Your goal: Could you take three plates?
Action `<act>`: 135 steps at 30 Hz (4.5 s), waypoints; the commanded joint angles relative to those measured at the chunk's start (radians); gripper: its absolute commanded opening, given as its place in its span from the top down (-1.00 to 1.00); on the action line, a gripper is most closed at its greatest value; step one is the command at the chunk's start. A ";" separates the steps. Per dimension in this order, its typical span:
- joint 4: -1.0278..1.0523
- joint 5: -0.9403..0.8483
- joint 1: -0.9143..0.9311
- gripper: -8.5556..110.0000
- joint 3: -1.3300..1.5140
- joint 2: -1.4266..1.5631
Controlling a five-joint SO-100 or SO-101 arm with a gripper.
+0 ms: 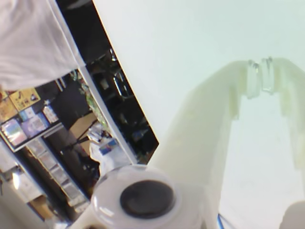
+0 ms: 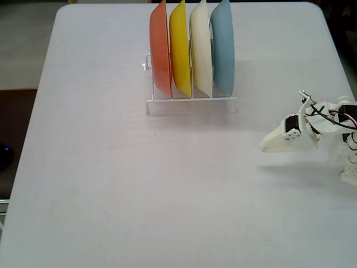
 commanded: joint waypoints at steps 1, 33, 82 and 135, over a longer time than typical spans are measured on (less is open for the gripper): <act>0.002 0.003 0.002 0.86 -0.003 0.018; 0.002 0.003 0.002 0.86 -0.003 0.018; -0.127 -0.008 0.000 0.87 -0.084 0.018; 0.210 -0.864 0.591 0.38 -1.947 -1.534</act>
